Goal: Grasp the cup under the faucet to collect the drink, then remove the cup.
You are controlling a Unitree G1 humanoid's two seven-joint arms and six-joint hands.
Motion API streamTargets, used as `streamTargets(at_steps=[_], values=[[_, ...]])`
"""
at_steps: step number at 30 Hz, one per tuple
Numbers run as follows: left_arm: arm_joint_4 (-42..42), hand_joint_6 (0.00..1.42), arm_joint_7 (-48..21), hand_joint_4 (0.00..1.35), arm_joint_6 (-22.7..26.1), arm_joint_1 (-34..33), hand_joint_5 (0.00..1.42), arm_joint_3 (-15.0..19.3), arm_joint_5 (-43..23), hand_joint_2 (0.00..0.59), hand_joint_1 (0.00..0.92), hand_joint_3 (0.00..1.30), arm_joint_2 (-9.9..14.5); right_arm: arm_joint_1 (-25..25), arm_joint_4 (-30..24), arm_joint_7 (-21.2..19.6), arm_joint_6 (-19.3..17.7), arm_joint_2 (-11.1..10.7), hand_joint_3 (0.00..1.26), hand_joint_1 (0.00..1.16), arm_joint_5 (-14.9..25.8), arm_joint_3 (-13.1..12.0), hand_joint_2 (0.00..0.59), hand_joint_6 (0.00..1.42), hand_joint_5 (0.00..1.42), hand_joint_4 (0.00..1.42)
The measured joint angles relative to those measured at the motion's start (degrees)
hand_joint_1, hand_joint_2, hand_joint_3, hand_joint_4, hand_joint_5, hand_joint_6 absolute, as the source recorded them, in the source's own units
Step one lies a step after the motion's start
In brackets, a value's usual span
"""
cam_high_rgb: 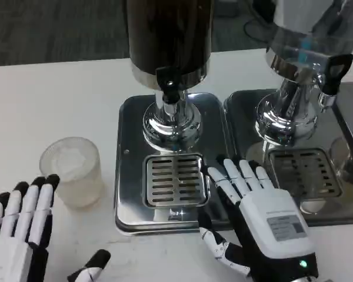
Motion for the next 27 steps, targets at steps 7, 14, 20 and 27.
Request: streamTargets(at_steps=[7, 14, 20, 27], values=[[-0.64, 0.0, -1.03, 0.0, -1.42, -4.27, 0.0, 5.64, -7.53, 0.131, 0.0, 0.0, -0.04, 0.35, -0.1, -0.05, 1.0, 0.8, 0.14, 0.33, -0.41, 0.45, 0.46, 0.0, 0.0, 0.02], [6.1, 0.0, -5.19, 0.0, -5.51, -8.71, 0.0, 8.07, -18.4, 0.084, 0.0, 0.01, -0.65, 1.4, -0.25, -0.82, 2.15, 2.13, 0.14, 0.33, -1.21, 0.86, 0.46, 0.0, 0.0, 0.02], [14.27, 0.0, -10.77, 0.0, -8.38, -14.27, 0.01, 9.47, -28.02, 0.076, 0.0, 0.03, -1.64, 2.89, -0.28, -1.73, 3.19, 2.88, 0.14, 0.33, -1.68, 1.17, 0.46, 0.0, 0.0, 0.02], [20.78, 0.0, -9.59, 0.0, -12.84, -18.25, 0.01, 11.52, -28.63, 0.033, 0.0, 0.0, -1.95, 3.26, -0.12, -3.56, 4.91, 4.42, 0.15, 0.33, -1.78, 1.63, 0.46, 0.0, 0.0, 0.01]])
